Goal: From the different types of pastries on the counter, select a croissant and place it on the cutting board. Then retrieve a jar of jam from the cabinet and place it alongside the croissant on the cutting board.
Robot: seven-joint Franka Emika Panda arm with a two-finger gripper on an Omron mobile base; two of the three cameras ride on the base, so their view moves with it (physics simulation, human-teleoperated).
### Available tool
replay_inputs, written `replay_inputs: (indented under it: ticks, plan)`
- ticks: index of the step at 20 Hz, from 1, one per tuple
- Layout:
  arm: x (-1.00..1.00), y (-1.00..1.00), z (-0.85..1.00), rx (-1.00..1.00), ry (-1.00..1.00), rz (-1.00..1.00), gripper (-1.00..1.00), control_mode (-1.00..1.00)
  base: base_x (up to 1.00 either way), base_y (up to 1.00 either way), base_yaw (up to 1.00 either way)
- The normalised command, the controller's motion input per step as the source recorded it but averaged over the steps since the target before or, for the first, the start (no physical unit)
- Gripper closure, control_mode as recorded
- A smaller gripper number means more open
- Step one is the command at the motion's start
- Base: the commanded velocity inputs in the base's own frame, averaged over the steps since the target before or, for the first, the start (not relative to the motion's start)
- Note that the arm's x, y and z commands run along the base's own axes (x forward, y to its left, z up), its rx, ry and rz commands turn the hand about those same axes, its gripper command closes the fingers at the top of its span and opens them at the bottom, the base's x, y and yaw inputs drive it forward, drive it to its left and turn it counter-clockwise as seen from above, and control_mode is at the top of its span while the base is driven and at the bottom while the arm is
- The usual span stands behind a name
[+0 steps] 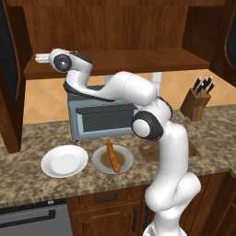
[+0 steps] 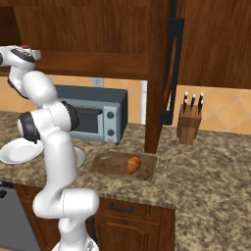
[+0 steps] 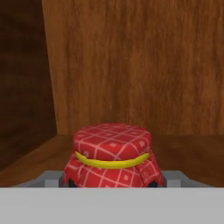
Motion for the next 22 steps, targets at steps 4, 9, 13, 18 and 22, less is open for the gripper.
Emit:
replay_inputs:
  ticks: [4,9,13,18,22]
  plan:
    - [0.00,0.00,0.04,0.00,-0.01,-0.07,1.00,-1.00,0.00,0.00,0.00]
    - [-0.17,0.00,0.16,0.00,-0.03,-0.05,1.00,-1.00,0.00,0.00,0.00]
    - [-0.31,-0.02,0.07,0.00,-0.03,-0.02,1.00,-1.00,0.00,0.00,0.00]
    - [-0.26,0.00,0.02,0.00,0.00,-0.03,1.00,-1.00,0.00,0.00,0.00]
    - [-0.28,0.00,0.05,0.00,0.00,-0.06,1.00,-1.00,0.00,0.00,0.00]
